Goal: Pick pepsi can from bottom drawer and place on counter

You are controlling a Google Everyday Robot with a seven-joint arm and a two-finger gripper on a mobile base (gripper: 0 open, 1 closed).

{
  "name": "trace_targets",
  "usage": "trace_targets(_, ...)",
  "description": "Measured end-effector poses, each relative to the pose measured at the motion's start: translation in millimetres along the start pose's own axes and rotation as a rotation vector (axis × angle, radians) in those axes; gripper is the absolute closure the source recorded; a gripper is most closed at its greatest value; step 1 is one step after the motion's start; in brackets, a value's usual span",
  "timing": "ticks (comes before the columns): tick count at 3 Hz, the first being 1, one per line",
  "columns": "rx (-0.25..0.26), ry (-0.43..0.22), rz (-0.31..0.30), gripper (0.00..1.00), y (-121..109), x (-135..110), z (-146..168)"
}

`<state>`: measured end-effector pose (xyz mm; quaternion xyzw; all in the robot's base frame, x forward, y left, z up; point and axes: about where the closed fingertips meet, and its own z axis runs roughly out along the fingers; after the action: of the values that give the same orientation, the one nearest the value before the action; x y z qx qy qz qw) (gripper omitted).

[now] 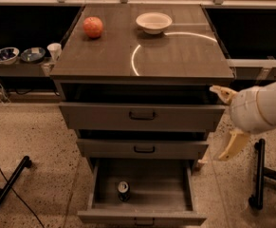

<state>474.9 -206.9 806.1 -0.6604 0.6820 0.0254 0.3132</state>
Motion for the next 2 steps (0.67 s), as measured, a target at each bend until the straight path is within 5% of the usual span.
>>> trace_targets(1, 0.038, 0.004, -0.076, 0.0, -1.2, 0.3, 6.9)
trace_targets(2, 0.019, -0.185, 0.011, 0.0, 10.7, -2.6, 58.3)
